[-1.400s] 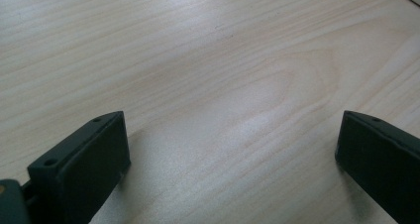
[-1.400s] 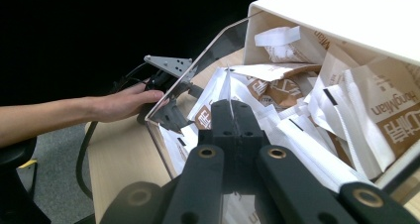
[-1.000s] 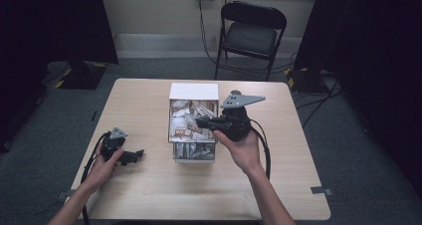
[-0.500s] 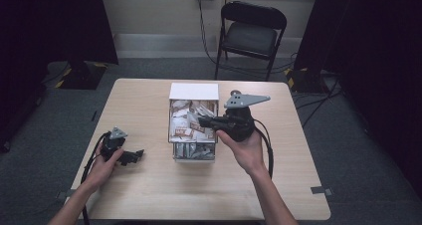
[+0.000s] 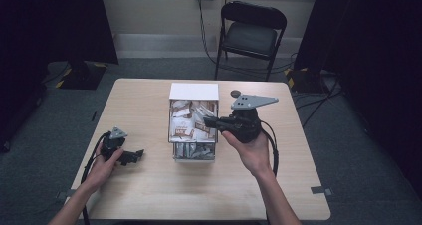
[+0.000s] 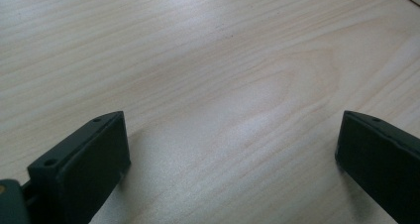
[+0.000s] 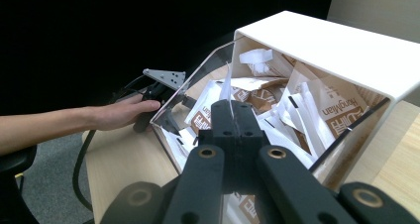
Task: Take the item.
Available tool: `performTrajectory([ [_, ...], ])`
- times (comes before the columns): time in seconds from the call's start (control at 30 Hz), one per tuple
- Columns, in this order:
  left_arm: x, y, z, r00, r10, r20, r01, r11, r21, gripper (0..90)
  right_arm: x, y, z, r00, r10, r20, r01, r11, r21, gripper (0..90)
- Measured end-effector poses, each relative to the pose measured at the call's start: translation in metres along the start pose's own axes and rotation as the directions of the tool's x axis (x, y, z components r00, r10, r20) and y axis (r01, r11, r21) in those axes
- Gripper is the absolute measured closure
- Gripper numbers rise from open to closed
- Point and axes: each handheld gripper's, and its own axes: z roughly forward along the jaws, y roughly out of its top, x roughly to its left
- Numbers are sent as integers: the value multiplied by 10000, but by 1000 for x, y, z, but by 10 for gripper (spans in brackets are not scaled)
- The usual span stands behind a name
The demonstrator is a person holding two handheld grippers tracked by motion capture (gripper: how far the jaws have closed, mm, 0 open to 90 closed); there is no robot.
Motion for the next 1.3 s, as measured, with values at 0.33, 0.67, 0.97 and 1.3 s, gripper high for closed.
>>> performTrajectory([
  [0.33, 0, 0, 0, 10000, -6, 7, 6, 10000, -4, 0, -1, 0, -14, 9998, 47, 172, -44, 9998, -208, 900],
  [0.67, 0, 0, 0, 10000, 1, 0, -1, 10000, -1, 0, -4, 0, -26, 9994, 117, 339, -106, 9994, -344, 900],
  [0.97, 0, 0, 0, 10000, 3, 0, -3, 10000, 0, 0, -5, 0, -39, 9981, 133, 600, -108, 9991, -417, 900],
  [1.3, 0, 0, 0, 10000, 1, 0, -1, 10000, 1, 0, -10, -5, -56, 9954, 227, 929, -178, 9984, -531, 900],
])
